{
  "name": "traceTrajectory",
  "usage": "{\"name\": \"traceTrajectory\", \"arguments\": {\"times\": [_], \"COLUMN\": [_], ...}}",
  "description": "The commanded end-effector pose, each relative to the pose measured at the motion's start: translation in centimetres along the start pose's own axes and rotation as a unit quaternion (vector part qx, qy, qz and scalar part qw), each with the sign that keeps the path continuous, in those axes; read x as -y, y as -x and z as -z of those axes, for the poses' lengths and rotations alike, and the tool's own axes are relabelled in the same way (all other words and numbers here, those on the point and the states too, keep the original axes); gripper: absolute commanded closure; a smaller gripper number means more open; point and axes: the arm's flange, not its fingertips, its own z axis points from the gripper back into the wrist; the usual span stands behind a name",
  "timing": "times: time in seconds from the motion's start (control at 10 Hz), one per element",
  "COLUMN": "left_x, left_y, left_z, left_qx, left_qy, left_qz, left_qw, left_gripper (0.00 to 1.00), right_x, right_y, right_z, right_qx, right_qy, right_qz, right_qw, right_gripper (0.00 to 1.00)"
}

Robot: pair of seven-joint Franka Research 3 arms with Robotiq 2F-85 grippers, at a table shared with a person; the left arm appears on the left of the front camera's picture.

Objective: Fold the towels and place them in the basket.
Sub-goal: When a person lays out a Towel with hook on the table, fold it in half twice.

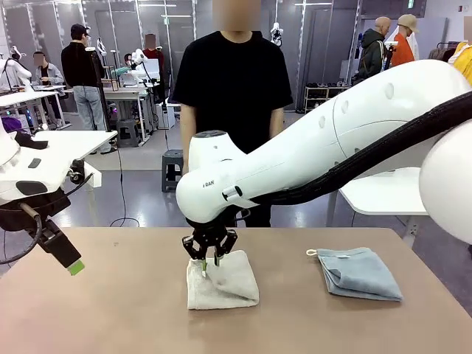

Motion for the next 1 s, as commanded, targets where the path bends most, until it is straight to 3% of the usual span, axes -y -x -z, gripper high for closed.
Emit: {"name": "traceTrajectory", "arguments": {"times": [0.0, 0.2, 0.7, 0.9], "left_x": [0.2, 0.2, 0.2, 0.2], "left_y": [0.1, 0.1, 0.1, 0.1], "left_z": [-0.1, -0.1, -0.1, -0.1], "left_qx": [-0.004, -0.004, -0.004, -0.004], "left_qy": [0.002, 0.002, 0.002, 0.002], "left_qz": [-0.009, -0.009, -0.009, -0.009], "left_qw": [1.0, 1.0, 1.0, 1.0], "left_gripper": [0.0, 0.0, 0.0, 0.0], "right_x": [-0.1, -0.1, 1.5, -0.1], "right_y": [0.1, 0.5, 0.7, -0.3], "right_z": [-0.6, -0.6, -1.3, -1.6], "right_qx": [0.016, 0.018, 0.017, 0.018], "right_qy": [-0.002, -0.013, -0.029, -0.021], "right_qz": [0.015, 0.017, 0.033, 0.011], "right_qw": [1.0, 1.0, 0.999, 1.0], "right_gripper": [0.21, 0.0, 0.0, 0.0]}}
